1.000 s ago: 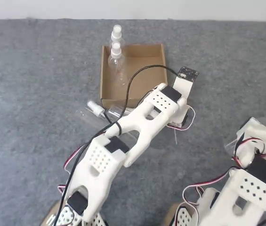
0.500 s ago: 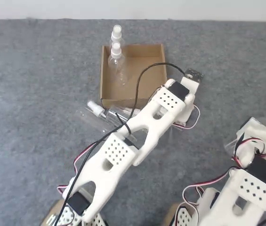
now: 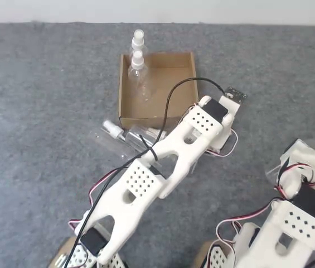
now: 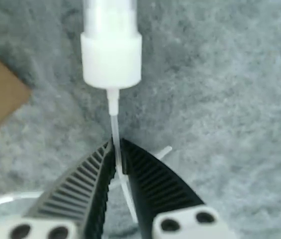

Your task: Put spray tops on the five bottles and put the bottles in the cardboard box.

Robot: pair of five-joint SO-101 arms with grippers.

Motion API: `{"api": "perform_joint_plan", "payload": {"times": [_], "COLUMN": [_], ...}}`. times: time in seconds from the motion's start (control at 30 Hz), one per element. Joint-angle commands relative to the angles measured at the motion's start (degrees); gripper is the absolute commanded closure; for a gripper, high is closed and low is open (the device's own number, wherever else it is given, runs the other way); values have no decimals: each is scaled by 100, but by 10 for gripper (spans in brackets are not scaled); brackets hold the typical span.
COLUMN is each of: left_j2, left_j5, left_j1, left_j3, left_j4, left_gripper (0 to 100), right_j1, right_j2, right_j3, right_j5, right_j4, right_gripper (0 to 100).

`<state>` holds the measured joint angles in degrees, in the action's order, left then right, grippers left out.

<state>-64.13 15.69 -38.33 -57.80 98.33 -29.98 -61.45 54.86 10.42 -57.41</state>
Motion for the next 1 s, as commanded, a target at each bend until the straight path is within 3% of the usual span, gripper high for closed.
{"api": "perform_joint_plan", "payload": {"times": [0.0,0.23,0.53,0.97], "left_j2": [862,2031,3648,6716], "left_j5": [-264,-396,-1363,-2268], "left_j1": [-35,-35,62,993], "left_j3": [725,1921,3697,5516], "left_j4": [237,237,202,-35], "left_gripper": [988,988,988,988], "right_j1": [-22,-22,-22,-22], "right_j2": [-163,-163,-154,-145], "right_j3": [-97,-88,-88,-88], "right_j5": [18,18,18,18], "right_j4": [127,127,127,127], "right_gripper": [925,925,925,925]}}
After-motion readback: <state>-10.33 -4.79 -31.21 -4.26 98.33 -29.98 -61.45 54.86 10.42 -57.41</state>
